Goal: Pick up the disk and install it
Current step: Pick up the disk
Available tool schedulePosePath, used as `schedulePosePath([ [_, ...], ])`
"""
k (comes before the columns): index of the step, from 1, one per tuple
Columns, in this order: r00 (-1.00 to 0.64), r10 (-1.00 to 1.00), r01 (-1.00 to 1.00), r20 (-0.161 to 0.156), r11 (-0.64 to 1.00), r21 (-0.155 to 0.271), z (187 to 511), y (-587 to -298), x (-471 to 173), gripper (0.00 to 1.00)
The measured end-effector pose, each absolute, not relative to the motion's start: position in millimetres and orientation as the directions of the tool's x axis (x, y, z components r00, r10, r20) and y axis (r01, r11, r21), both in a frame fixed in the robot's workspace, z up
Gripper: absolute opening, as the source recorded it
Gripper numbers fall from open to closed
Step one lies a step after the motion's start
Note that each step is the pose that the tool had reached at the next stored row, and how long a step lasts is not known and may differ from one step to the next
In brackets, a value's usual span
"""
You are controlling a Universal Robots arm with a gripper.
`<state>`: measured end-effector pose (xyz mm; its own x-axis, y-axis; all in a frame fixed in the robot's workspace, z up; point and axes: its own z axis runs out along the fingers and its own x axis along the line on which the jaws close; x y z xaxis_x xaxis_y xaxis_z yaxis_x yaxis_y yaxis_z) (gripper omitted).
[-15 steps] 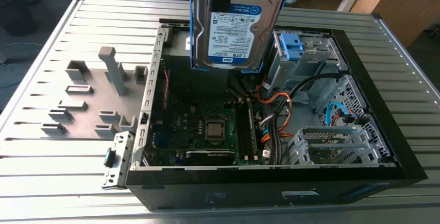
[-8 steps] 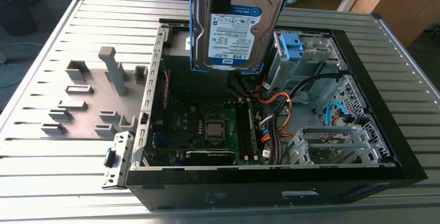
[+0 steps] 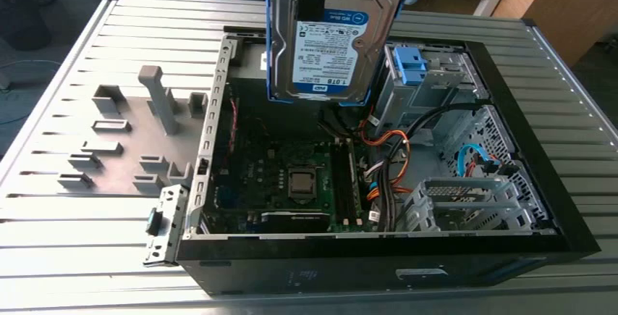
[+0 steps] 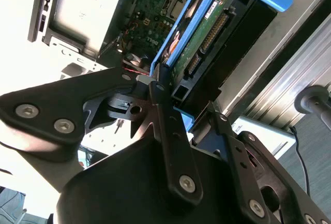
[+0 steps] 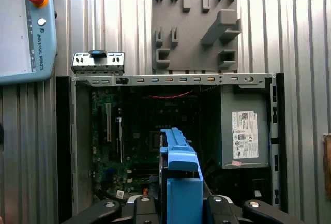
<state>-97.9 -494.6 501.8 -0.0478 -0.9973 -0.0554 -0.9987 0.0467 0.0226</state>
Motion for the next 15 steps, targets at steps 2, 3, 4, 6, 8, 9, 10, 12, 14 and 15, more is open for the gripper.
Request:
schedulePosePath([
  [2,-0.048,-0.997,-0.999,-0.055,0.047,0.023,501.8,-495.2,-97.9,0.36],
  [3,-0.048,-0.997,-0.999,-0.055,0.047,0.023,501.9,-495.5,-97.9,0.36],
  [4,-0.048,-0.997,-0.999,-0.055,0.047,0.023,501.8,-495.8,-97.9,0.36],
  [6,-0.048,-0.997,-0.999,-0.055,0.047,0.023,501.8,-496.4,-97.9,0.36],
  [8,-0.048,-0.997,-0.999,-0.055,0.047,0.023,501.8,-497.1,-97.9,0.36],
  [9,-0.048,-0.997,-0.999,-0.055,0.047,0.023,501.8,-497.4,-97.9,0.36],
  [10,-0.048,-0.997,-0.999,-0.055,0.047,0.023,501.8,-497.7,-97.9,0.36],
  [12,-0.048,-0.997,-0.999,-0.055,0.047,0.023,501.9,-498.3,-97.9,0.36],
  [14,-0.048,-0.997,-0.999,-0.055,0.047,0.023,501.8,-499.0,-97.9,0.36],
  [15,-0.048,-0.997,-0.999,-0.055,0.047,0.023,501.8,-499.2,-97.9,0.36],
])
